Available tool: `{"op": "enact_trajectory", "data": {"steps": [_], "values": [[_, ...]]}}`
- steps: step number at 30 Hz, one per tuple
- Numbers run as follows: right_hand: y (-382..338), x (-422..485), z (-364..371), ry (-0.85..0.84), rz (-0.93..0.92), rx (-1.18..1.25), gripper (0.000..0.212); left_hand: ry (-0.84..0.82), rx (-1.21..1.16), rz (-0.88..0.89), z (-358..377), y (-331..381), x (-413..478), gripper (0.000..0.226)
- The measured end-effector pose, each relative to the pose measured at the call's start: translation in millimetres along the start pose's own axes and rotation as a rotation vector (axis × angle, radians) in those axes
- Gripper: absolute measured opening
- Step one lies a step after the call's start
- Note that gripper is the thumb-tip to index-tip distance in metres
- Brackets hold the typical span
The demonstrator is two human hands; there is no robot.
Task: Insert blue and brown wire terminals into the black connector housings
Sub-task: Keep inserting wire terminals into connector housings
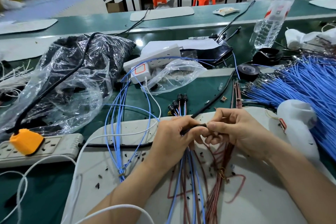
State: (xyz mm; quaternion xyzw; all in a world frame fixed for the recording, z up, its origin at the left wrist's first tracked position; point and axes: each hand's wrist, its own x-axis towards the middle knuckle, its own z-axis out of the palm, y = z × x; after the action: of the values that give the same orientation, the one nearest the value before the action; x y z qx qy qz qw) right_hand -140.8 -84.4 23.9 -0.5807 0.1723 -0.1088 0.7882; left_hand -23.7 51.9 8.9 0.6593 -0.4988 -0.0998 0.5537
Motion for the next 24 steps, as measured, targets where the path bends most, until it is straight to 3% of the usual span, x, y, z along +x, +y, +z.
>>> {"op": "enact_trajectory", "data": {"steps": [3,10,18,24], "values": [[0,1,0,-0.012,0.024,0.018,0.011,-0.040,-0.025,-0.037,0,-2,1,0.005],[3,0,-1,0.019,-0.006,-0.027,0.011,-0.006,0.150,0.050,6,-3,2,0.018],[4,-3,2,0.053,-0.054,-0.074,0.014,0.003,0.112,0.035,9,-6,3,0.013],[3,-3,12,0.154,-0.257,-0.369,0.025,-0.056,0.025,-0.028,4,2,4,0.025]]}}
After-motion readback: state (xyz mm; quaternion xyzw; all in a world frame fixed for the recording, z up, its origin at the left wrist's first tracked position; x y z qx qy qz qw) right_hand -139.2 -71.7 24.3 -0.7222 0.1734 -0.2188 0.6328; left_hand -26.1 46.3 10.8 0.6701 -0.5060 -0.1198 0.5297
